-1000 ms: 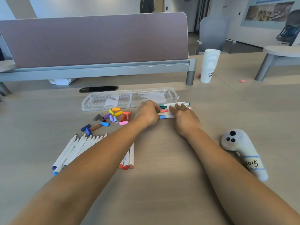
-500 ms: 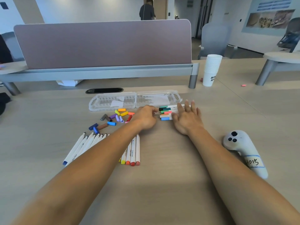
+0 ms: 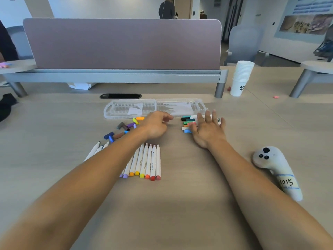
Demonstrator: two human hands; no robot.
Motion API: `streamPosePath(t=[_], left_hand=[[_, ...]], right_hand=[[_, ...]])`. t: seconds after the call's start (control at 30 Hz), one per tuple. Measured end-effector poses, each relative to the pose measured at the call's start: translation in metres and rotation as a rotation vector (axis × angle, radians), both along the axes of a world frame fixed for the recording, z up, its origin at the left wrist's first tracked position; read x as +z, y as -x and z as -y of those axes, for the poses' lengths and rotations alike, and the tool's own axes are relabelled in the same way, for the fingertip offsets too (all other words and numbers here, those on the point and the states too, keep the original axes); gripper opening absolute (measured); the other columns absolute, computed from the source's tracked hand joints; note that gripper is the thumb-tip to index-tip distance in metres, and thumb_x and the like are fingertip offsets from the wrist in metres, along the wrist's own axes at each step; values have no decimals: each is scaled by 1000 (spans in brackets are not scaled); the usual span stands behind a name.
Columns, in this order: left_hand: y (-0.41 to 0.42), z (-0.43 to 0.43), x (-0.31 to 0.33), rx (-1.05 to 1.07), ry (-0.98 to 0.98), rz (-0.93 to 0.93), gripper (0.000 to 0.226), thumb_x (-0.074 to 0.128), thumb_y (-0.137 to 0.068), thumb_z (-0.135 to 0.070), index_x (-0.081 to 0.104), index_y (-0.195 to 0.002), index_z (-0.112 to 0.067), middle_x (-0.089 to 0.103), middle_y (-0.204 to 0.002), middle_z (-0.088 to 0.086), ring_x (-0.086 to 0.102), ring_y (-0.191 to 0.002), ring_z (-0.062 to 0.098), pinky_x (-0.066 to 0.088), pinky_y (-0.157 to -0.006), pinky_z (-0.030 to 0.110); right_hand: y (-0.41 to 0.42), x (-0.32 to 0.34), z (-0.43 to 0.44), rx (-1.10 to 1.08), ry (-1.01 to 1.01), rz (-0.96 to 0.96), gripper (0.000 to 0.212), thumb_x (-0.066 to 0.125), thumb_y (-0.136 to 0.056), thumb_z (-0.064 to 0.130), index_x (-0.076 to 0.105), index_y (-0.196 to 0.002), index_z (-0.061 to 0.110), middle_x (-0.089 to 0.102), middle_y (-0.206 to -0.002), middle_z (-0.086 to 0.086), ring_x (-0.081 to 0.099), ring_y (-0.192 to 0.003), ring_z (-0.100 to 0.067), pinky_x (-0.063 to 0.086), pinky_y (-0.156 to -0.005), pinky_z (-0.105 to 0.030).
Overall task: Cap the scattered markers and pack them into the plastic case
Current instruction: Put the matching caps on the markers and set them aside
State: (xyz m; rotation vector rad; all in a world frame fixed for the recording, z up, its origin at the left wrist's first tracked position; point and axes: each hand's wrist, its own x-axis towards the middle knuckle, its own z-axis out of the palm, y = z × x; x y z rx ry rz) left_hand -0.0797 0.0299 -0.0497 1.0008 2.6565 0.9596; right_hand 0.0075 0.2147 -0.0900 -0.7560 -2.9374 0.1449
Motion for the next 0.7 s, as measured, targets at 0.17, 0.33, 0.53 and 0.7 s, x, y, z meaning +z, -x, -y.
streamPosePath(t=[0.17, 0.33, 0.53, 0.7], left_hand=[[11, 49, -3, 22, -132, 10, 21, 59, -96, -14, 69, -111, -25, 69, -110, -7, 65, -103, 11, 51, -97, 33], [17, 90, -10, 100, -153, -33, 18, 65, -93, -12, 72, -108, -16, 67, -101, -5, 63, -100, 13, 48, -86, 22], [30, 124, -12, 221, -220, 27, 13, 62, -95, -21, 68, -85, -27, 71, -88, -4, 68, -88, 14, 57, -80, 32], [39, 126, -10, 310, -228, 19, 27, 60, -95, -37, 69, -82, -14, 66, -72, -2, 61, -67, 11, 48, -61, 28]], right_hand=[[-15, 19, 68, 267, -12, -187, 47, 45, -96, 47, 51, -132, 18, 49, -137, -7, 37, -131, -30, 32, -107, -45], [-27, 34, 124, 258, 522, -71, 40, 58, -93, 42, 47, -124, 19, 59, -110, 0, 57, -98, -18, 47, -77, -33], [-34, 39, 134, 196, 343, 102, 32, 60, -91, 36, 48, -114, 17, 57, -103, 0, 56, -87, -15, 52, -75, -34], [-30, 40, 132, 146, 247, 82, 22, 63, -88, 32, 52, -101, 17, 57, -93, -2, 57, -80, -17, 43, -58, -30]])
